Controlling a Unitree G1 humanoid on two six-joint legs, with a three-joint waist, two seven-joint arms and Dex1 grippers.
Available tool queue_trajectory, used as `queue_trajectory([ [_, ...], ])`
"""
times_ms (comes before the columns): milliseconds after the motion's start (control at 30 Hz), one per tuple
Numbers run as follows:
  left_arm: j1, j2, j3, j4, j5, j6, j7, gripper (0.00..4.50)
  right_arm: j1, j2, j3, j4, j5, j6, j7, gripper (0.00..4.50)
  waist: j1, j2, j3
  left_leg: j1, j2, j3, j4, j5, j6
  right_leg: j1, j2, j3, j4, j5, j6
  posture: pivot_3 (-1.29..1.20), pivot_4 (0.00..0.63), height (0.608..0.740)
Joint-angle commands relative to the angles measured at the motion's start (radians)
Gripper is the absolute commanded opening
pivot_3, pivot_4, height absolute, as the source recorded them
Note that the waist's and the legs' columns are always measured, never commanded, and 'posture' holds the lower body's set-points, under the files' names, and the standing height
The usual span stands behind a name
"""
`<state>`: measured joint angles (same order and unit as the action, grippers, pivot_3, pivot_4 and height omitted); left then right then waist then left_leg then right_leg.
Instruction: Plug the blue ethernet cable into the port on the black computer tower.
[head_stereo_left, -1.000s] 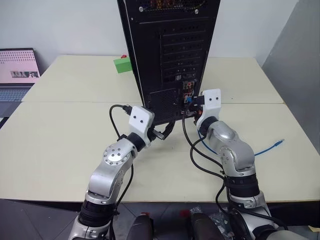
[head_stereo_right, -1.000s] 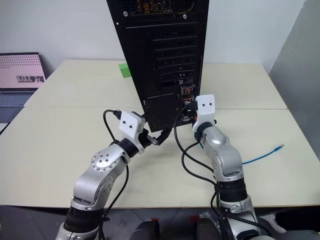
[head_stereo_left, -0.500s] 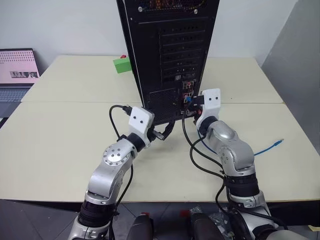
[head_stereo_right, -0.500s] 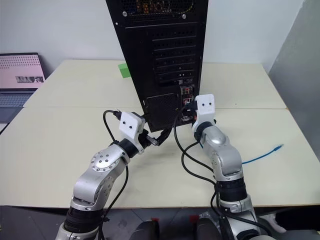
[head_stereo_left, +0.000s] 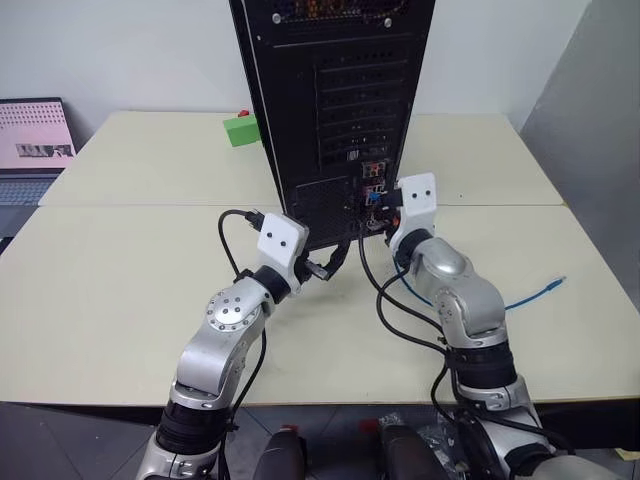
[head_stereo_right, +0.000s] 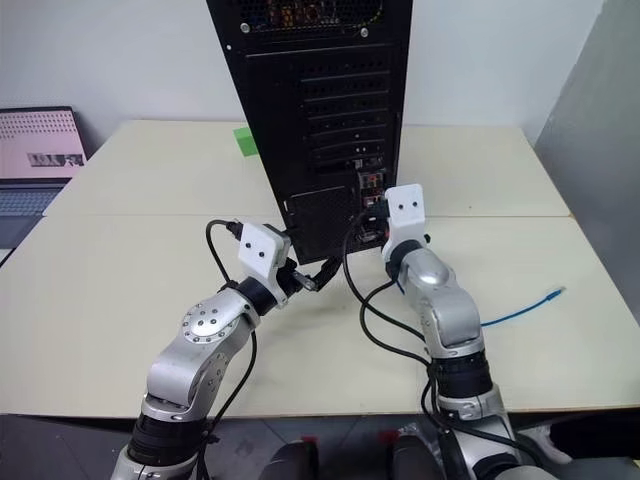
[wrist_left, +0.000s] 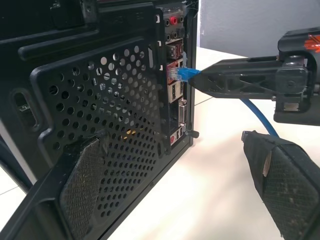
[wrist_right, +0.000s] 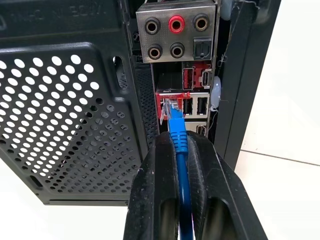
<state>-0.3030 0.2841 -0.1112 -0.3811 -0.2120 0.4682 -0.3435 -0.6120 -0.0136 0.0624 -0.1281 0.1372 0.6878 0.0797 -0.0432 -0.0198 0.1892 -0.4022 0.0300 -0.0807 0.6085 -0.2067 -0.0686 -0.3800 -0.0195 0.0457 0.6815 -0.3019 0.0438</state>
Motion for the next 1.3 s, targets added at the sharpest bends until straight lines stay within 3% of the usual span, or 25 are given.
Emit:
queue_trajectory([
  [33,0.002,0.001,0.005,-0.034,0.008,-0.027,-0.005,4.50,-0.036,0.018,0.012,-0.020,-0.006,0.001,-0.008,0.00,0.000,0.000,0.000,0.000,0.000,0.000,0.000,0.000,0.000,0.000,0.000,0.000,0.000,0.000,0.000,0.00,0.150,0.740],
  [500,-0.007,-0.008,0.007,-0.036,0.013,-0.023,0.002,4.50,-0.106,0.106,-0.060,-0.013,0.045,0.074,-0.047,0.00,-0.010,0.000,0.000,0.000,0.000,0.000,0.000,0.000,0.000,-0.001,0.000,0.000,0.000,0.000,0.000,0.00,0.150,0.740],
  [1200,-0.009,-0.021,0.009,-0.038,0.021,-0.023,0.009,4.50,-0.101,0.075,-0.058,0.007,0.046,0.067,0.006,0.00,-0.018,0.000,0.000,0.000,0.000,0.000,0.000,0.000,0.000,-0.001,0.001,0.001,0.001,0.000,0.000,0.00,0.150,0.740],
  [1267,-0.013,-0.019,0.014,-0.035,0.021,-0.022,0.008,4.50,-0.075,0.040,-0.055,-0.014,0.046,0.073,0.036,0.69,-0.016,0.000,0.000,0.000,0.000,0.000,0.000,0.000,0.000,-0.001,0.001,0.001,0.000,0.000,0.000,0.00,0.150,0.740],
  [1300,-0.015,-0.017,0.017,-0.034,0.020,-0.021,0.008,4.50,-0.060,0.017,-0.054,-0.029,0.049,0.077,0.055,0.81,-0.014,0.000,0.000,0.000,0.000,0.000,0.000,0.000,0.000,-0.001,0.001,0.001,0.000,0.000,0.000,0.00,0.150,0.740],
])
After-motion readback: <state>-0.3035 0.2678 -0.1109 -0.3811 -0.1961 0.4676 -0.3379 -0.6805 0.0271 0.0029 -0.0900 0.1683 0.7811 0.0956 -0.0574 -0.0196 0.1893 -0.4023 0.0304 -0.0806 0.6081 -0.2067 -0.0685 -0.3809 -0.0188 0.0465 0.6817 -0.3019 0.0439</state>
